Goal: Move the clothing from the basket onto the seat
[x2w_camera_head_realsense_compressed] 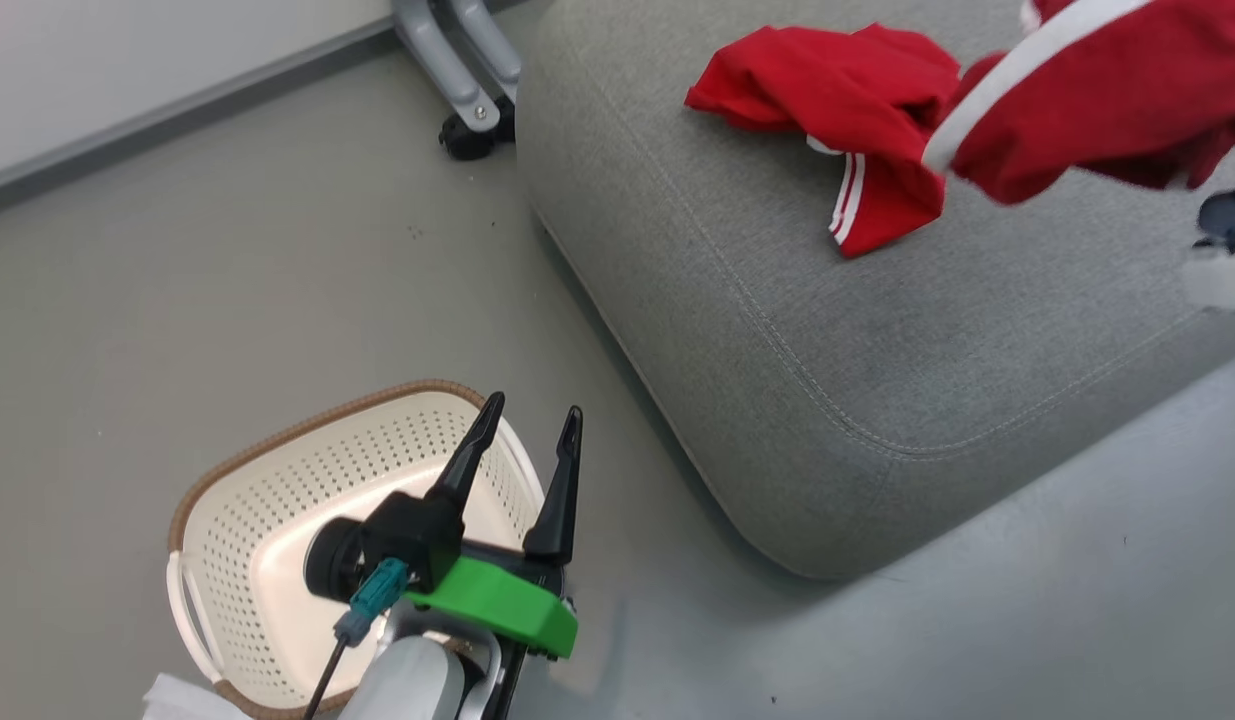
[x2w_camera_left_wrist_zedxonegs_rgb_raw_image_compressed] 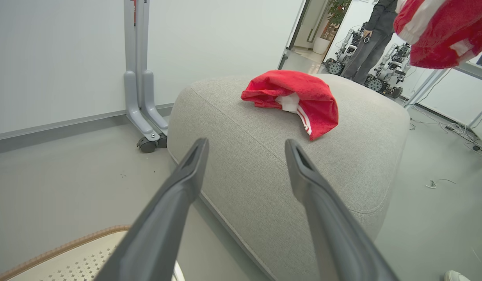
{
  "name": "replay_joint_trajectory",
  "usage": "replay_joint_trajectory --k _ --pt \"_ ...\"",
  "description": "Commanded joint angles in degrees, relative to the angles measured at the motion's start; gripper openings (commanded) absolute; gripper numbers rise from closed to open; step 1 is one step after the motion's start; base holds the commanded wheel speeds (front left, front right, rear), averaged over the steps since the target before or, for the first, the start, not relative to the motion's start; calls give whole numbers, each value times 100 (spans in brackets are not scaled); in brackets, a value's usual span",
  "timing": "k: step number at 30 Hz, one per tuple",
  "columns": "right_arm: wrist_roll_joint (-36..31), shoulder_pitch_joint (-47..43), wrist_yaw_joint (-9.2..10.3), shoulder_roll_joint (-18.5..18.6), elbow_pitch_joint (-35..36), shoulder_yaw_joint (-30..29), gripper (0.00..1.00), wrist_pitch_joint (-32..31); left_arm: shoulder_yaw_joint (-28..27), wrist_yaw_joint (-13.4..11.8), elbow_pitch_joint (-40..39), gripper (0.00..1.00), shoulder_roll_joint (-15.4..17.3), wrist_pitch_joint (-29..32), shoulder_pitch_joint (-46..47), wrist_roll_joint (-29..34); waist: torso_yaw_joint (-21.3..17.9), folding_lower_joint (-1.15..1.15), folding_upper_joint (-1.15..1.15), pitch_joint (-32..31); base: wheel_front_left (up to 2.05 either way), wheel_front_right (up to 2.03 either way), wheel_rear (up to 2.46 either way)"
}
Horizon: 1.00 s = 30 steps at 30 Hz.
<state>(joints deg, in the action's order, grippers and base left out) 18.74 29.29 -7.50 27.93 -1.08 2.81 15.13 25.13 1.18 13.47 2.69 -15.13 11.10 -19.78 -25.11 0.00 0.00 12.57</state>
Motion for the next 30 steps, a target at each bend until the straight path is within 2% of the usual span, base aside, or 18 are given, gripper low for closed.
replay_joint_trajectory --k 1,11,18,25,30 --pt "26 285 2 129 -86 -38 0 -1 56 -38 -17 100 38 -1 206 98 408 0 0 599 0 0 0" --pt "245 2058 2 835 -1361 -312 0 -1 725 -311 -136 100 37 -1 996 185 911 0 0 1533 0 0 0" --pt "156 2664 2 869 -2552 -438 0 -1 929 -498 -66 100 36 0 1186 100 1112 0 0 1903 0 0 0" --pt "155 2743 2 857 -3133 -377 0 0 1096 -639 -35 100 35 0 1349 133 1300 0 0 2223 0 0 0" --pt "131 2508 2 784 -3419 -106 0 -1 1145 -725 -76 100 35 0 1408 89 1362 0 0 2328 0 0 0"
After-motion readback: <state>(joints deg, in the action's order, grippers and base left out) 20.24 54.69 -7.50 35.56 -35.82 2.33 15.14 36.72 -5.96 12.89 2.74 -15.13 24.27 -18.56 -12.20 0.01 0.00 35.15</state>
